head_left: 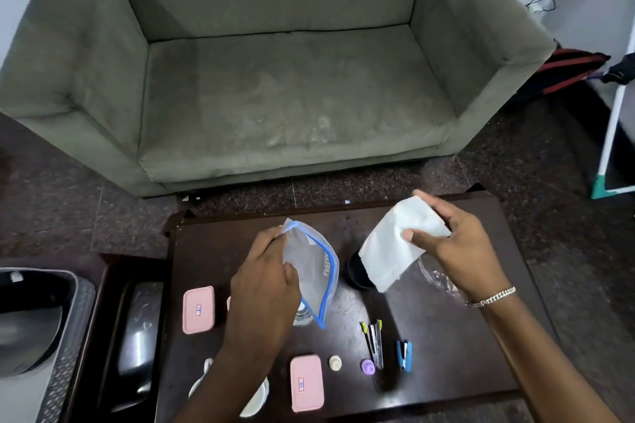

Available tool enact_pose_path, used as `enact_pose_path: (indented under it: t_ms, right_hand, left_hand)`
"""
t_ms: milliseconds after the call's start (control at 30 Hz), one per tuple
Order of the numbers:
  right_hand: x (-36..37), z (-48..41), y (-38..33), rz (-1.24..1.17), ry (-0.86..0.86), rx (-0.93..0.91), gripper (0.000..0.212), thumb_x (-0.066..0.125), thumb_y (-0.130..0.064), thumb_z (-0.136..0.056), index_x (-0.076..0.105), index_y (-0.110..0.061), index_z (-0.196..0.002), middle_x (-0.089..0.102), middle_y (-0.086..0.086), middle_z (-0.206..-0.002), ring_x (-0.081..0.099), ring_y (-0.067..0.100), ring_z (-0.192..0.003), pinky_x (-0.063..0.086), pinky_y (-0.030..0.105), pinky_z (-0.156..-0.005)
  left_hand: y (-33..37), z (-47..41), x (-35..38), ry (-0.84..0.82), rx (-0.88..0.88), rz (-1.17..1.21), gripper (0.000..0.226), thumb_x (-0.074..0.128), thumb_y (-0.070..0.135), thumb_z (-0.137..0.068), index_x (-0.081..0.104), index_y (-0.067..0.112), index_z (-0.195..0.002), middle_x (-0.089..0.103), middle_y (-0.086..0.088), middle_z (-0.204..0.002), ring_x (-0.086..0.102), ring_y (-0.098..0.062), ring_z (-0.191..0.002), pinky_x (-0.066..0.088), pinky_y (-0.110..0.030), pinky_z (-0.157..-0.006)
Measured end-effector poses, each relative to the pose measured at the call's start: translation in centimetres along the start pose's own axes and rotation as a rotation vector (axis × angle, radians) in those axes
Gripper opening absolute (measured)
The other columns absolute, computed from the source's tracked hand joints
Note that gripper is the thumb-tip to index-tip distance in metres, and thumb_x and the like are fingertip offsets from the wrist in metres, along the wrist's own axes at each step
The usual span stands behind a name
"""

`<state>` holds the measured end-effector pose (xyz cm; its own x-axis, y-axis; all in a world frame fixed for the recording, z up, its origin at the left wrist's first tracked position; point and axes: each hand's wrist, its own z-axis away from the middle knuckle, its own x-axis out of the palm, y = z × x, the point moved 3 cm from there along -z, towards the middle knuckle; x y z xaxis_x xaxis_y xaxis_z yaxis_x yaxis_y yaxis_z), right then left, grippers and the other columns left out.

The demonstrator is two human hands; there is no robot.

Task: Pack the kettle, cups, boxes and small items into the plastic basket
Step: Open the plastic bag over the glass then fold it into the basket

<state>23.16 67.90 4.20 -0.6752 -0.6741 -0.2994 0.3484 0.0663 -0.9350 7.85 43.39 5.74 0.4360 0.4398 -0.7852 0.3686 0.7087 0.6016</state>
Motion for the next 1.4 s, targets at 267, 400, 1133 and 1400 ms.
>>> enact_pose_path:
  t_ms: [267,400,1133,1400]
  right_hand:
    - [1.4,0.2,7.2,-0.223,0.052,0.31,0.013,0.074,0.006,-0.085,0.075,-0.006,-0.091,0.074,0.01,-0.082,0.071,0.013,-0.066,0.057,0.024,-0.055]
    - [2.5,0.3,11.2,-0.232,0.114,0.444,0.018,0.072,0.007,-0.086,0.073,-0.011,-0.09,0.075,0.012,-0.086,0.075,0.015,-0.07,0.061,0.029,-0.058]
    - [8.2,-0.7,13.0,0.84,-0.032,0.128,0.022,0.065,-0.006,-0.08,0.065,-0.013,-0.101,0.066,0.011,-0.104,0.066,0.037,-0.093,0.049,0.036,-0.071]
    - [7.7,5.4,3.4,0.218,0.193,-0.309,0.049,0.072,-0.044,-0.091,0.051,-0.032,-0.133,0.049,-0.006,-0.13,0.056,0.019,-0.115,0.052,0.036,-0.089]
  left_hand:
    - [-0.3,0.2,0.1,0.008,0.028,0.005,0.052,0.06,-0.001,-0.088,0.064,0.013,-0.138,0.056,0.01,-0.144,0.059,-0.011,-0.12,0.048,-0.032,-0.101]
    - [-0.5,0.2,0.0,0.002,0.037,0.002,0.05,0.059,0.0,-0.088,0.065,0.012,-0.136,0.056,0.011,-0.144,0.056,-0.007,-0.119,0.046,-0.03,-0.101]
    - [-0.8,0.3,-0.9,0.022,0.044,0.054,0.046,0.061,0.004,-0.089,0.065,0.016,-0.133,0.052,0.017,-0.14,0.071,-0.019,-0.092,0.055,-0.036,-0.094]
    - [-1.1,0.4,-2.7,0.088,-0.028,0.18,0.04,0.069,0.004,-0.088,0.069,0.012,-0.127,0.054,0.015,-0.119,0.063,-0.003,-0.077,0.052,-0.02,-0.085]
